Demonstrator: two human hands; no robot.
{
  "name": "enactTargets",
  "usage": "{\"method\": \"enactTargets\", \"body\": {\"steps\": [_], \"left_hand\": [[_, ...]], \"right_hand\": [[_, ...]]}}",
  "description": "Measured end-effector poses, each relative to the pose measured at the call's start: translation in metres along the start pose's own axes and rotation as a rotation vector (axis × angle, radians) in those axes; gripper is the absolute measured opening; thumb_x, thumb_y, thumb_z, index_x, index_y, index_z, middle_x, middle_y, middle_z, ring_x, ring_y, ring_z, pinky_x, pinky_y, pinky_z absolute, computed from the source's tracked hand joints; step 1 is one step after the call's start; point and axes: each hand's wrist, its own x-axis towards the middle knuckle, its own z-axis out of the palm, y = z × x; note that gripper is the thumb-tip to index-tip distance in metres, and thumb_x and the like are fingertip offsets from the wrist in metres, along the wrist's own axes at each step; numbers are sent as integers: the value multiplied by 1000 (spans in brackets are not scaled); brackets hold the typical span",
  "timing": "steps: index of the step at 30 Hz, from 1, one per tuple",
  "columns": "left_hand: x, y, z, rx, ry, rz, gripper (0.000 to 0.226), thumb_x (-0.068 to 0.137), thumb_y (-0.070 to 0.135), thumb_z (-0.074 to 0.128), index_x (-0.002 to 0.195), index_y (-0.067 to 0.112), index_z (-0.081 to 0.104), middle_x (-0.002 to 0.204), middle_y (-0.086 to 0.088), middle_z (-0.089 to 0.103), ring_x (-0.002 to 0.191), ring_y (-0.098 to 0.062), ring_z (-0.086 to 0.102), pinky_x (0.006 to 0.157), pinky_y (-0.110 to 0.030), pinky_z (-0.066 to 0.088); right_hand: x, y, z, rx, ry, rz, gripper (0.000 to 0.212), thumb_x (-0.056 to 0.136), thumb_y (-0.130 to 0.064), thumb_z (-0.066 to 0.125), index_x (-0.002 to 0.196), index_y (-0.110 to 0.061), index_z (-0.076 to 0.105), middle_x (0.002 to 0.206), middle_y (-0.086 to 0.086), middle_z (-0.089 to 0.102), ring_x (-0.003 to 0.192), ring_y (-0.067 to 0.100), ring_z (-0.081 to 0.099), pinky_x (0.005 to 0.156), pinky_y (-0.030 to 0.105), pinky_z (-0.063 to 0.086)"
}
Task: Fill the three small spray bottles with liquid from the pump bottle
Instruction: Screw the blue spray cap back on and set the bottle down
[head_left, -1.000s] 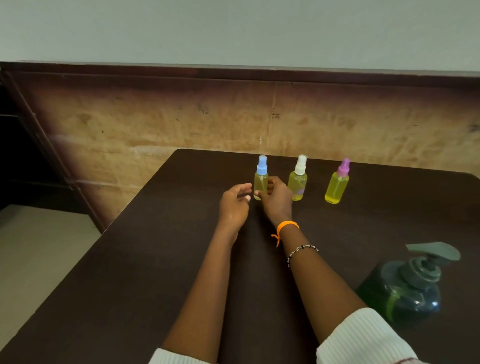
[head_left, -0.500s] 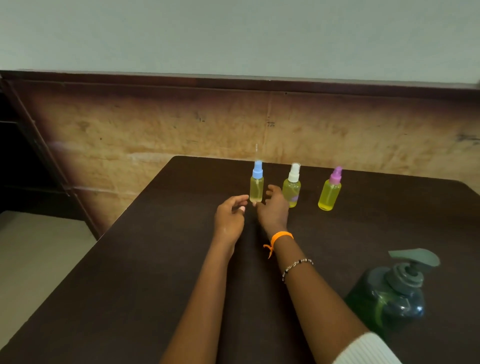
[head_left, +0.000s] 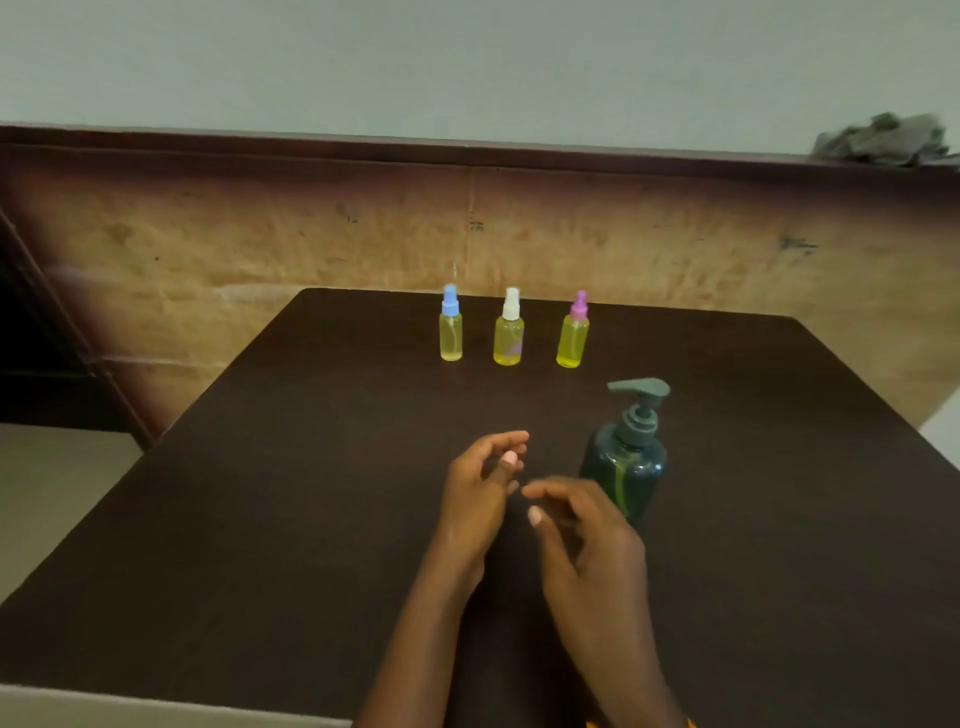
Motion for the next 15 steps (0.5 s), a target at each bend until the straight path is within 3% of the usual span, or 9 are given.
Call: {"method": "enactTargets", "body": {"steps": [3,6,10,13,15], "left_hand": [[-21,-5,20,24,-52,-2,29,97,5,43,104,26,61,103,14,61,104,-3,57,85,-16,47],[-28,-4,31,36,-85,-15,26,96,6,48,105,26,61,103,17,60,104,-1,57,86,-16,48],[-33,-3,40,65,-129,-7,28,90,8,59,110,27,59,110,13,62,98,4,58,83,-14,49],[-31,-6,42,51,-154,-5,33,86,9,64,110,32,59,115,12,62,105,1,58,82,-14,49],[-28,-8,42,33,-153,-29,33,86,10,64,107,35,60,115,12,63,108,-1,58,88,-20,50]], "right_hand": [[-19,10,-33,-8,235,47,26,82,-6,66,85,-32,62,86,-15,62,83,3,60,73,13,47],[-15,27,-58,14,331,164,34,81,-7,68,92,-35,53,96,-14,56,87,2,56,76,17,47],[2,56,-72,-30,100,276,69,77,-11,74,135,-21,38,131,-6,42,114,3,44,94,18,38],[15,66,-68,27,-50,281,85,74,-10,77,143,-23,28,141,-10,38,127,3,37,105,25,36],[23,69,-67,67,-131,270,84,73,-10,77,138,-32,29,132,-23,41,121,-5,42,98,17,41]]}}
